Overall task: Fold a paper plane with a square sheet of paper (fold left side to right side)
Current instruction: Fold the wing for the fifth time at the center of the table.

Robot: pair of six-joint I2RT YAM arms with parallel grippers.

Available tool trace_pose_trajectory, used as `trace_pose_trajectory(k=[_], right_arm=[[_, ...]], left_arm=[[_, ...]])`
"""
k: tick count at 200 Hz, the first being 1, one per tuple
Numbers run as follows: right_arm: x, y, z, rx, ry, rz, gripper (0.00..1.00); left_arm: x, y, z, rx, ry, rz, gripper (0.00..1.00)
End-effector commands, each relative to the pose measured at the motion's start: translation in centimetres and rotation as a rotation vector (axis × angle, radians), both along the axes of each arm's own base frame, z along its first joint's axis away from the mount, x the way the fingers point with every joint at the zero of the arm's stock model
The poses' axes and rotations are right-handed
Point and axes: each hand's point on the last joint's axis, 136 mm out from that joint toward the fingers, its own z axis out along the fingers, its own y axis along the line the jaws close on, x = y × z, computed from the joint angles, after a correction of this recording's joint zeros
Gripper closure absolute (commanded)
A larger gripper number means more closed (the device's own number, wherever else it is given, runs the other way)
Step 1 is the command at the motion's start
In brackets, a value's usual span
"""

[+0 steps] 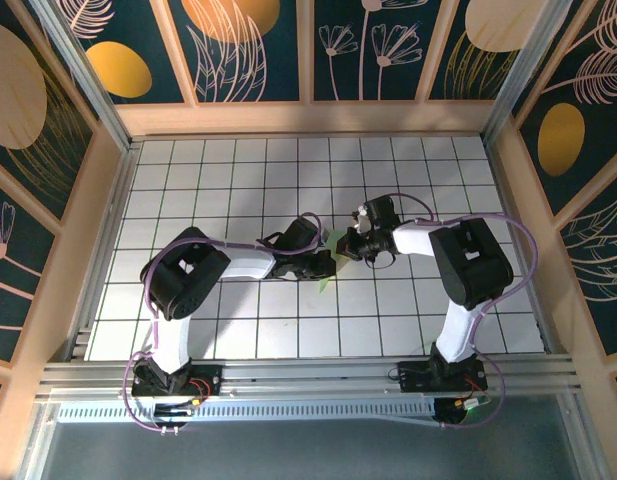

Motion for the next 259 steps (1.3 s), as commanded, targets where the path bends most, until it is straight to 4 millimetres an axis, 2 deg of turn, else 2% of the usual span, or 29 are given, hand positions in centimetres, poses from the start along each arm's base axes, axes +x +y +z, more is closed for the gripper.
trace_pose_trajectory(k=[1, 23, 30, 82, 259], right_arm=[[-2.0, -2.6, -4.4, -0.153, 0.103, -0.021, 1.0], [-1.9, -2.9, -4.6, -0.164, 0.108, -0.023, 1.0], [-1.9, -2.9, -4.7, -0.165, 0.109, -0.024, 1.0], [-1.7, -3.4, -4.9, -0.173, 0.112, -0.033, 1.0], [-0.9, -3.4, -4.4, -0.175, 0.103, -0.032, 1.0]], left_arm=[[-1.5, 1.7, -2.1, 0.092, 0.042, -0.024, 1.0], [-2.0, 1.6, -2.2, 0.098, 0.041, -0.043, 1.0], [-2.9, 2.2, -3.0, 0.118, 0.059, -0.049, 1.0], [-4.9, 3.4, -3.5, 0.16, 0.049, -0.09, 1.0], [-9.7, 6.4, -3.0, 0.15, 0.028, -0.125, 1.0]])
